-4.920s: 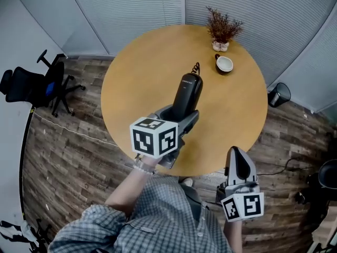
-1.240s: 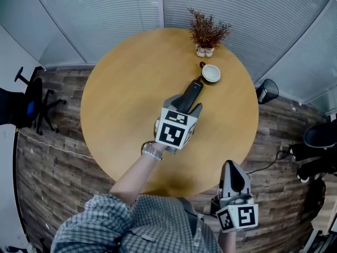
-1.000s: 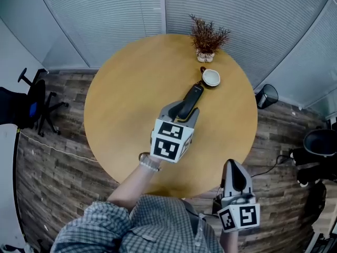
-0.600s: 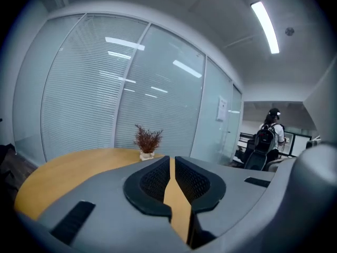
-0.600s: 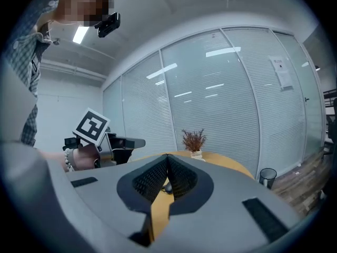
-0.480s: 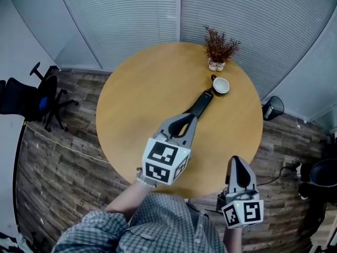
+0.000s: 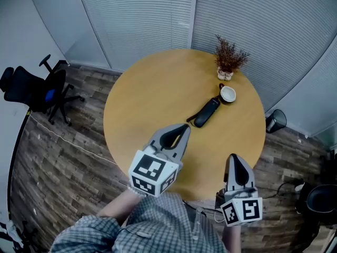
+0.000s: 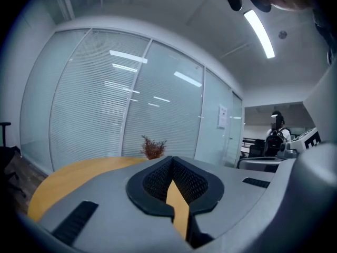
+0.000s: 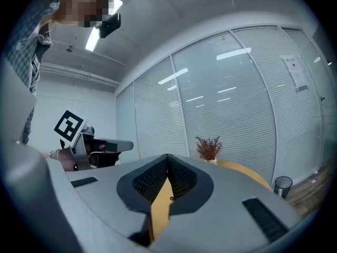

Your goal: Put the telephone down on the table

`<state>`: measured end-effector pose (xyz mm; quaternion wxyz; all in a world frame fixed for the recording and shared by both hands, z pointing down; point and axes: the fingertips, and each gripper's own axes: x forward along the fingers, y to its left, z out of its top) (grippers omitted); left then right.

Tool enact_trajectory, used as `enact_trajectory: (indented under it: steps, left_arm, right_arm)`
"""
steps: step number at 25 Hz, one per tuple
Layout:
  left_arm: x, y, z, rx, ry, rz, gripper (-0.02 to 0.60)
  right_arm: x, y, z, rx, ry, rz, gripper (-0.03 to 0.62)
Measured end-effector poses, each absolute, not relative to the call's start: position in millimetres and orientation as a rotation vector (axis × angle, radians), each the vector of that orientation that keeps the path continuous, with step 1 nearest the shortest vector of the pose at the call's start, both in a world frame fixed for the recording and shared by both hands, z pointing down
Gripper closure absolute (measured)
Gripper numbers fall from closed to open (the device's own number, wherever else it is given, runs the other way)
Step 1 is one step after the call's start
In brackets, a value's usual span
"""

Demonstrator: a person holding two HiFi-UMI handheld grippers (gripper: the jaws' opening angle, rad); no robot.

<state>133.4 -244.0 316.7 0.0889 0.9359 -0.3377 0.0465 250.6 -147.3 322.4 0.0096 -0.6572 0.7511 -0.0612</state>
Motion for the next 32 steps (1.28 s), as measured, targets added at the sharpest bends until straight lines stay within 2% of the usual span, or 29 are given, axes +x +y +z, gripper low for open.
enact_trajectory:
  steps: [13, 32]
  left_arm:
    - [98, -234, 318, 2.734, -1.091, 0.113, 0.573]
    - [107, -220, 326, 2.754, -0.999, 0.182, 0.573]
  right_arm:
    - [232, -164, 308, -1.955, 2.427, -0.106, 0.586]
    - [223, -164, 308, -1.924, 2.435, -0.117, 0.586]
